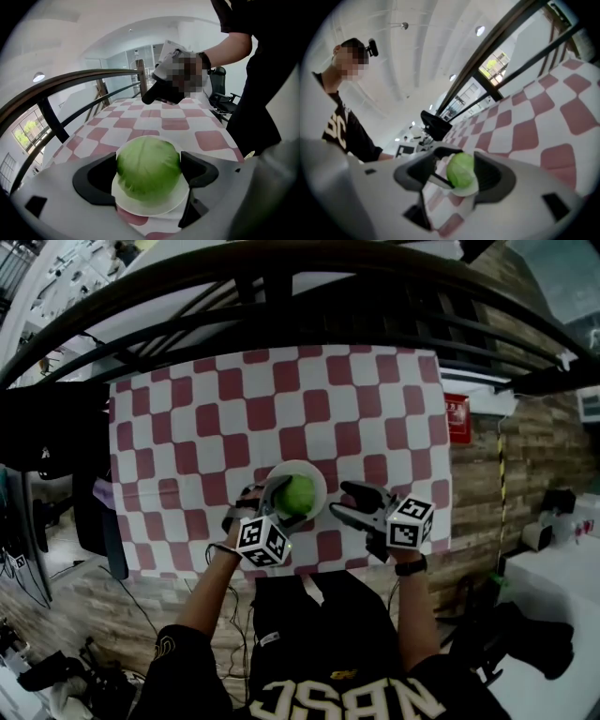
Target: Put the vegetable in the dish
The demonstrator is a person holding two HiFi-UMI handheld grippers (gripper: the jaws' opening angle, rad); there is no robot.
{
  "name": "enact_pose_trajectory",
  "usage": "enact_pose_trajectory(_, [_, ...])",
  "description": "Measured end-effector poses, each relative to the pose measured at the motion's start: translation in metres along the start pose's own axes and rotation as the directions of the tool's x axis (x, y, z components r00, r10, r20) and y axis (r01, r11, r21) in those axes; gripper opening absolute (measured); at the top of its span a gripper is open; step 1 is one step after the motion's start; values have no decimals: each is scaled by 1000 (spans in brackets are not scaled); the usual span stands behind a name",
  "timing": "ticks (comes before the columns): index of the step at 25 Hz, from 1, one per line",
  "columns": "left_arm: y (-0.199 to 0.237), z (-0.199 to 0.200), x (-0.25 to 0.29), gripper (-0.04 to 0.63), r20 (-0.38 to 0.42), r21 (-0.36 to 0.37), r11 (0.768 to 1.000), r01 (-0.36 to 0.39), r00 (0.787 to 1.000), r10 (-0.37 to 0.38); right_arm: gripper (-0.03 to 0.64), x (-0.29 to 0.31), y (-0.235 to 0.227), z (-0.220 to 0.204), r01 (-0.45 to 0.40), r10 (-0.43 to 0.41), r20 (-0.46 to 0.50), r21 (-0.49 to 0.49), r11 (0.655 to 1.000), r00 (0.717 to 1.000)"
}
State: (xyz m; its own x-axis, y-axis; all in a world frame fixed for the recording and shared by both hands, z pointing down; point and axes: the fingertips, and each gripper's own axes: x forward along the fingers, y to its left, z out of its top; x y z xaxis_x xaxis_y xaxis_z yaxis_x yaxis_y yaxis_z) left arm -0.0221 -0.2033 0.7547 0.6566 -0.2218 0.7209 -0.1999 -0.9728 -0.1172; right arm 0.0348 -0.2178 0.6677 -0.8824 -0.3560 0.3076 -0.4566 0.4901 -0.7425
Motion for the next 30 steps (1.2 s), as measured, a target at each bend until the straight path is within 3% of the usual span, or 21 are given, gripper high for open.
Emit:
enact_pose_trajectory(5, [15,1,-8,440,10,-161,984,-78,997,81,270,0,17,17,37,-34,41,-72,997,999])
enact_pose_trajectory(8, [32,17,-32,440,51,-286,946,-152,984,173,270,-7,30,36,118,-107,75,-171,978,991])
enact_pose_trajectory(11, [57,50,-65,440,117,-374,900,-223,952,284,269,-13,47,62,205,-173,129,-302,931,976])
enact_pose_trajectory(13, [84,77,-93,440,164,-420,859,-292,907,388,268,-12,58,89,252,-191,193,-378,891,963])
enact_pose_trajectory(16, [114,111,-144,439,222,-533,753,-387,795,565,268,-14,86,128,267,-156,279,-422,866,948])
enact_pose_trajectory(18, [123,131,-173,439,246,-580,702,-413,733,634,262,-15,109,151,286,-142,322,-462,840,936])
enact_pose_trajectory(23, [125,177,-227,436,281,-613,646,-455,639,716,202,-21,156,185,354,-158,372,-548,758,915])
enact_pose_trajectory(26, [121,195,-252,305,289,-621,608,-494,578,764,142,-29,184,199,389,-144,428,-567,726,892])
enact_pose_trajectory(28, [116,207,-268,255,308,-623,591,-512,534,787,75,-38,199,207,416,-143,469,-554,721,872])
enact_pose_trajectory(30, [110,219,-288,157,322,-617,562,-551,475,819,32,-47,211,214,440,-141,507,-538,719,850])
